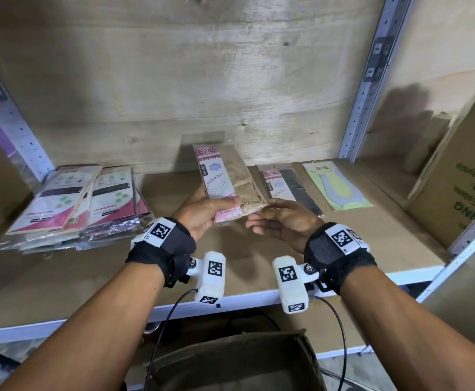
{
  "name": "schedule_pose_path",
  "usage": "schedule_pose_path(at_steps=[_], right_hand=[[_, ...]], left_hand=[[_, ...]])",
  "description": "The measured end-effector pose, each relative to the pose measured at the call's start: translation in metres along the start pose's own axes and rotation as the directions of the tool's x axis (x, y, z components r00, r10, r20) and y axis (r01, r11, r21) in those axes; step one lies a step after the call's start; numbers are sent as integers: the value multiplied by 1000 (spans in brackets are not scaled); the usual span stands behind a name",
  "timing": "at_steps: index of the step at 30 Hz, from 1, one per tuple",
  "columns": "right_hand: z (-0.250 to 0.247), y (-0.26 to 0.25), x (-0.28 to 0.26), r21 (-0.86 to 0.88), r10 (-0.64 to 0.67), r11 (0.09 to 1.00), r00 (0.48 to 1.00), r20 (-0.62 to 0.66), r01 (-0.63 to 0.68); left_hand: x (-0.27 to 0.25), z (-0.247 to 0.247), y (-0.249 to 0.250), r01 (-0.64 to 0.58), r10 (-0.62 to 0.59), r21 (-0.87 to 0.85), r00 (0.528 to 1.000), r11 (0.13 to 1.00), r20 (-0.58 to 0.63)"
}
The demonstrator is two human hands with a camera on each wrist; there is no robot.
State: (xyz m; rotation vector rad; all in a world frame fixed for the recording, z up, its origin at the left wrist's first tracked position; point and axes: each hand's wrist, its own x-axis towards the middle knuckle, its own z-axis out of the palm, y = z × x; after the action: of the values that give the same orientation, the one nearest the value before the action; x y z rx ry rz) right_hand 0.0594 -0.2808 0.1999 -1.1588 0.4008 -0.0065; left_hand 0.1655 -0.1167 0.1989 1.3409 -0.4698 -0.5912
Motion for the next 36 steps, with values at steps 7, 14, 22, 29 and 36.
schedule_pose_path(at_steps=[7, 14, 22, 29, 36], right_hand=[[-3, -6, 4, 251, 83, 965, 996, -15, -76], [-11, -1, 7, -180, -21, 984, 999, -41, 14], [-16, -3, 9, -271, -17, 962, 991, -132, -20], [-17, -2, 20, -413, -41, 910, 979, -198, -45], [-13, -8, 28, -574, -93, 816, 963, -252, -72]], left_hand=[[-5, 5, 3, -15, 13, 129, 1000, 992, 14], [-10, 9, 1, 140, -172, 361, 984, 922, 57], [-6, -1, -3, 261, -292, 394, 956, 881, 20], [2, -4, -11, 291, -290, 479, 954, 828, -78], [7, -10, -11, 362, -366, 391, 928, 846, -68]])
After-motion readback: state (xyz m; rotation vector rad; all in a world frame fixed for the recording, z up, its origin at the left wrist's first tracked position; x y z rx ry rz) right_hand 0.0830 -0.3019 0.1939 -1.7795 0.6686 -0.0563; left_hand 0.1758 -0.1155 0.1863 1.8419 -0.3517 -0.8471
